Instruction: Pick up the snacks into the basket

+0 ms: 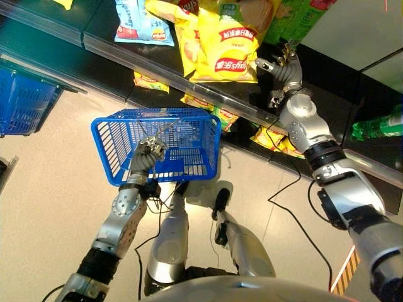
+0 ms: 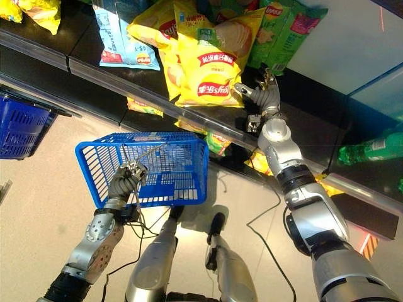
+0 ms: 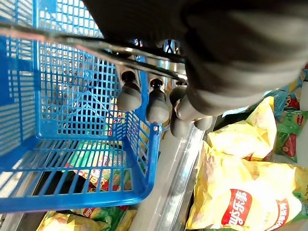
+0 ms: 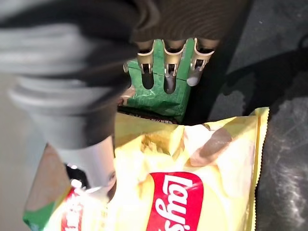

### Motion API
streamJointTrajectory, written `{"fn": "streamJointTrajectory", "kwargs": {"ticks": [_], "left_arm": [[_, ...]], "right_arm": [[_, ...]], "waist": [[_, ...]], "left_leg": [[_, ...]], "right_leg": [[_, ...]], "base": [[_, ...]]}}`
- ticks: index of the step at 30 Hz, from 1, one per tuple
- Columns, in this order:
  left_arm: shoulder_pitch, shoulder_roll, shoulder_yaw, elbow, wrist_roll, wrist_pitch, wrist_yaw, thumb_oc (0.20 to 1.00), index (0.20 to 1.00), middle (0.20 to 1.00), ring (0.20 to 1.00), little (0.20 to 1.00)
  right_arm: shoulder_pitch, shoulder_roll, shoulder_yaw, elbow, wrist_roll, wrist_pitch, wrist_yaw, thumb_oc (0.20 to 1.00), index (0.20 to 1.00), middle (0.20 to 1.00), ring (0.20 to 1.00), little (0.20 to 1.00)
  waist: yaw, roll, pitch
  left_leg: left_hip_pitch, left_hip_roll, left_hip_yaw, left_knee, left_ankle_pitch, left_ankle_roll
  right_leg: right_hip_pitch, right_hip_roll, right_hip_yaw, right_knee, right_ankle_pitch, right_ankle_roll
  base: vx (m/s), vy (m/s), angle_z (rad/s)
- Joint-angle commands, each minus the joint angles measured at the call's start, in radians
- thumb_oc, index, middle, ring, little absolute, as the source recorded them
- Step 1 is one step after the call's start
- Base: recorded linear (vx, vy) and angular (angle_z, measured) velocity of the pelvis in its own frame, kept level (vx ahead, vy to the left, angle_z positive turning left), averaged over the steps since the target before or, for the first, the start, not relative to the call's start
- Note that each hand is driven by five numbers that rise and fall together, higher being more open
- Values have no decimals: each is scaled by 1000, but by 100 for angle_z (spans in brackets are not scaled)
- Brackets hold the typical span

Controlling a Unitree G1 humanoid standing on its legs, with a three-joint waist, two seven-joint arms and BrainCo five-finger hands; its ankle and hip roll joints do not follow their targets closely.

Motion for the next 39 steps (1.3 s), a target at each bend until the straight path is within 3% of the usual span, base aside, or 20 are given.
{"fn": "streamJointTrajectory", "kwargs": {"ticks": [1, 9, 18, 24, 25, 29, 39], "left_arm": [[23, -4, 62, -187, 22, -76, 1, 200, 200, 200, 200, 200], [42, 10, 91, -185, 26, -71, -5, 200, 200, 200, 200, 200], [50, 13, 101, -187, 13, -67, -4, 200, 200, 200, 200, 200], [44, 23, 91, -195, 1, -66, -1, 200, 200, 200, 200, 200], [36, 24, 77, -197, -6, -67, -1, 200, 200, 200, 200, 200], [22, 22, 57, -204, -12, -65, -1, 200, 200, 200, 200, 200], [-38, 27, 1, -197, -5, -77, 4, 200, 200, 200, 200, 200]], "right_arm": [[-2, 23, 64, -71, -59, -21, -18, 1000, 1000, 1000, 1000, 1000], [50, 64, 78, -154, -42, -9, 27, 1000, 1000, 1000, 1000, 1000], [-4, 124, 112, -67, 22, 4, 56, 1000, 1000, 1000, 1000, 1000], [-120, 188, 100, 193, 55, 21, 39, 1000, 1000, 1000, 1000, 1000], [-189, 210, 80, 378, 24, 48, 20, 1000, 1000, 1000, 1000, 1000], [-247, 205, 57, 531, -9, 71, 6, 1000, 1000, 1000, 1000, 1000], [-287, 177, 34, 655, -87, 101, -24, 1000, 1000, 1000, 1000, 1000]], "waist": [[-7, -38, -118], [5, -58, -149], [29, -69, -144], [56, -67, -132], [76, -59, -120], [95, -49, -109], [138, -32, -87]], "left_leg": [[22, -43, 40, 24, -104, 19], [46, -48, 44, 30, -119, 23], [45, -53, 41, 37, -119, 24], [30, -58, 27, 46, -119, 22], [18, -59, 17, 49, -117, 21], [8, -64, 7, 55, -115, 20], [-26, -76, -34, 73, -110, 20]], "right_leg": [[-34, -51, 53, 28, -26, 107], [-9, -58, 56, 33, -35, 110], [-3, -59, 49, 36, -34, 110], [-10, -60, 39, 39, -32, 110], [-16, -62, 31, 42, -29, 110], [-19, -62, 21, 43, -29, 111], [-26, -65, -15, 45, -31, 112]], "base": [[21, 2, -4], [11, 0, -1], [0, 0, 0], [0, -8, 5], [-8, -13, 5], [1, -4, 10], [7, -16, 16]]}}
